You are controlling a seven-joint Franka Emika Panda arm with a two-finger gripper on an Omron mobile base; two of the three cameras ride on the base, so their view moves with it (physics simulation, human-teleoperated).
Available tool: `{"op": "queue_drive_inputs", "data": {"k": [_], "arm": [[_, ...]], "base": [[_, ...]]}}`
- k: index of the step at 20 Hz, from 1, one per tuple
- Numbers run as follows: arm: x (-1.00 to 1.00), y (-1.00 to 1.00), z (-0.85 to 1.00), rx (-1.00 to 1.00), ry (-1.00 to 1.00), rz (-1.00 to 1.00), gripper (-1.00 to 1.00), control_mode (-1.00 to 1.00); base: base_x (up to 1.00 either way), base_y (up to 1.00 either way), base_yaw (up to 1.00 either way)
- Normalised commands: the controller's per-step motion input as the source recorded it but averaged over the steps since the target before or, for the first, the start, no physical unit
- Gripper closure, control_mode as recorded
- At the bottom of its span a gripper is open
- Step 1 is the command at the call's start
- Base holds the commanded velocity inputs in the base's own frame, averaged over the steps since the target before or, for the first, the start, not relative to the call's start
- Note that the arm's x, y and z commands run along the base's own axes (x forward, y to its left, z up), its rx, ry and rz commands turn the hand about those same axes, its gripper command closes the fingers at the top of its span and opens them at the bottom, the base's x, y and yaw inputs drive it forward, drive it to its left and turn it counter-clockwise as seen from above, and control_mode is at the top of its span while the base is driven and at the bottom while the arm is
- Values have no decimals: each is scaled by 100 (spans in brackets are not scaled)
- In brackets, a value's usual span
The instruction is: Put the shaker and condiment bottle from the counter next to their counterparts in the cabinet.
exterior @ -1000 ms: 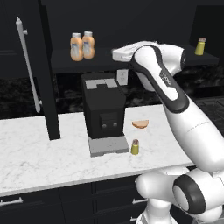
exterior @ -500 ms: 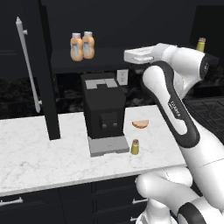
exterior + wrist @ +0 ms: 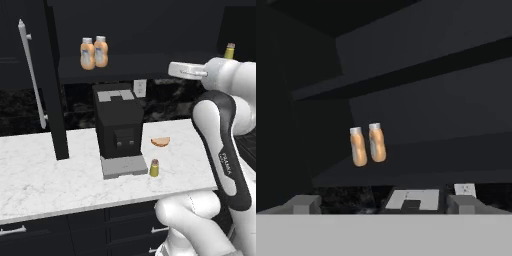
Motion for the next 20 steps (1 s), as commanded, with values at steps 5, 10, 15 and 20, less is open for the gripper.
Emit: {"op": "queue_drive_inputs", "data": {"k": [5, 10, 15, 20], "arm": [[-88, -54, 1, 12, 7, -9, -100, -100], [-58, -31, -11, 3, 9, -6, -100, -100], [-39, -24, -18, 0, 2, 0, -100, -100], [-47, -31, -36, 0, 0, 0, -100, -100]], "base": [[0, 0, 0], [0, 0, 0], [0, 0, 0], [0, 0, 0]]}}
